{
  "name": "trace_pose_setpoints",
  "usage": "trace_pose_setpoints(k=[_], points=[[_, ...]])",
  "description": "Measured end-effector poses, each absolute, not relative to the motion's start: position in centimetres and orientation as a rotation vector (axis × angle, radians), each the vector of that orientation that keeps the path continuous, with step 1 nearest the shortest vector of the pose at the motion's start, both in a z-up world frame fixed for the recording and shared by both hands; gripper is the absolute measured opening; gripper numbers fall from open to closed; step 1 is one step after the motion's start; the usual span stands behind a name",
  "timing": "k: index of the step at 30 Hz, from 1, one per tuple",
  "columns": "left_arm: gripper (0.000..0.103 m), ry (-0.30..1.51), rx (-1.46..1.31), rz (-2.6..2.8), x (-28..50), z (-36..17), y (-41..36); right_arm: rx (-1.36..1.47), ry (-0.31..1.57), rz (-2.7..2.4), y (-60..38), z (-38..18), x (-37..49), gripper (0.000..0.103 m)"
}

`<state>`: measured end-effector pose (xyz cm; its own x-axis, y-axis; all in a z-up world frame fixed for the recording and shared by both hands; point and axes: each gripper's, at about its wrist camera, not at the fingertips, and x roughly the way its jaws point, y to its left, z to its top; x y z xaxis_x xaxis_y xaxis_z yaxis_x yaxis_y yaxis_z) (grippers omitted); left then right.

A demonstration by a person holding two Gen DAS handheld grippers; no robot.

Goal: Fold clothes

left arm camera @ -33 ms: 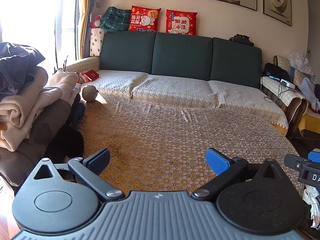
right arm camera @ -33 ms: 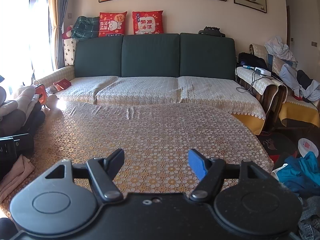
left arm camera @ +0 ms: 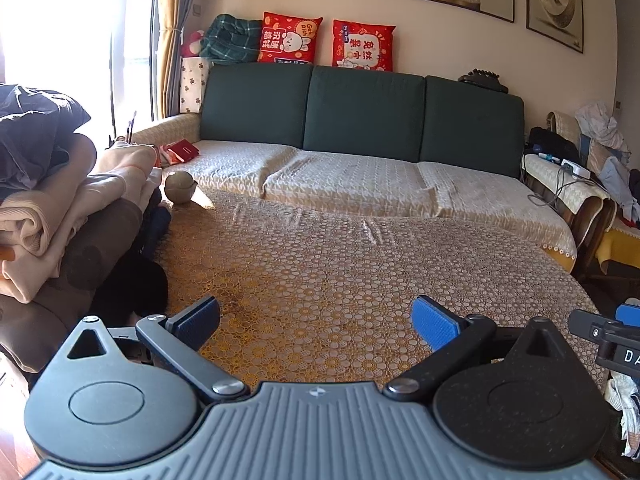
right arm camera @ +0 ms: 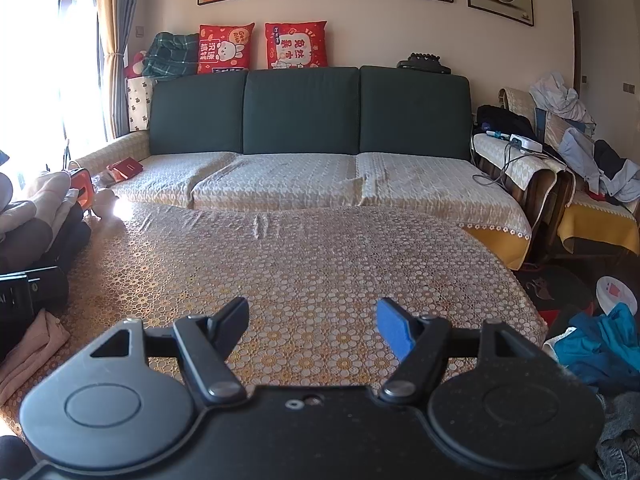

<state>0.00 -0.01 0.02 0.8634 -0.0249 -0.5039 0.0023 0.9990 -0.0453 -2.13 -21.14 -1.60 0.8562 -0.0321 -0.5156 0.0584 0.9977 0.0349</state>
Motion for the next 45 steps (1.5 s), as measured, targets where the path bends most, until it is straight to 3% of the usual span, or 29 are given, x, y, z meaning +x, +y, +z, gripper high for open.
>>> trace_pose_setpoints(k=[45], points=[[0.103, 0.521, -0.023, -0.014, 0.0, 0.1, -0.2, 0.054, 0.541, -0.045, -19.8, -2.3, -2.7, 0.103]])
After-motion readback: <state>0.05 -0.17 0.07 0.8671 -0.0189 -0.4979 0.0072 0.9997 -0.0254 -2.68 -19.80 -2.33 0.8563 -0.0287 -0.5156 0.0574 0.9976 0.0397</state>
